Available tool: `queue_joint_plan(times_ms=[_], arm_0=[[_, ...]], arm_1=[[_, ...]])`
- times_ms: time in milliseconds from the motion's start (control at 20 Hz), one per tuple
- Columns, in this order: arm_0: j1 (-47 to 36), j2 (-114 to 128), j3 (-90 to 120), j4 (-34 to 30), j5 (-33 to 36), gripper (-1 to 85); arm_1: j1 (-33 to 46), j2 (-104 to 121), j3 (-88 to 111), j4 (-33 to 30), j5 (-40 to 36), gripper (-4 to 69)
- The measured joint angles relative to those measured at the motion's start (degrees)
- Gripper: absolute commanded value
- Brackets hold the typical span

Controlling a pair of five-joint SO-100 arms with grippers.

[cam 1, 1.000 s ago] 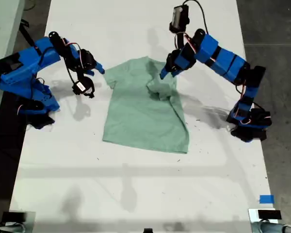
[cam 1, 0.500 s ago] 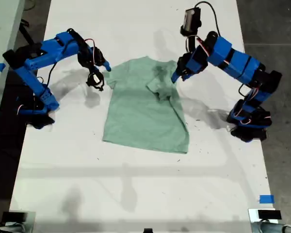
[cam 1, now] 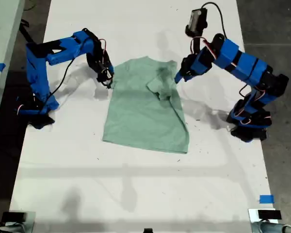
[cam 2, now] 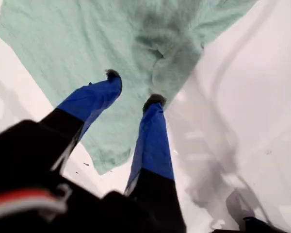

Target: Fold t-shirt

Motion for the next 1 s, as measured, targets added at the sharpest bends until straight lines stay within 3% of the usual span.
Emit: queue_joint_plan(times_ms=[100, 400, 800, 1000], arm_0=[[-0.3, -4.0, -7.0, 2.5, 0.1, 0.0], [-0.3, -3.7, -6.1, 2.8, 1.7, 0.0], [-10.5, 26.5, 6.5, 3.2, 5.4, -0.1], [-6.6, 27.5, 5.3, 3.4, 5.0, -0.1]], arm_1=[[0.0, 1.4, 1.6, -0.5, 0.2, 14.1], [-0.2, 5.9, 6.4, -2.0, 1.2, 13.7], [-0.2, 12.7, 13.5, -3.1, 2.5, 12.8], [-0.2, 13.4, 15.4, -4.2, 3.0, 12.7]])
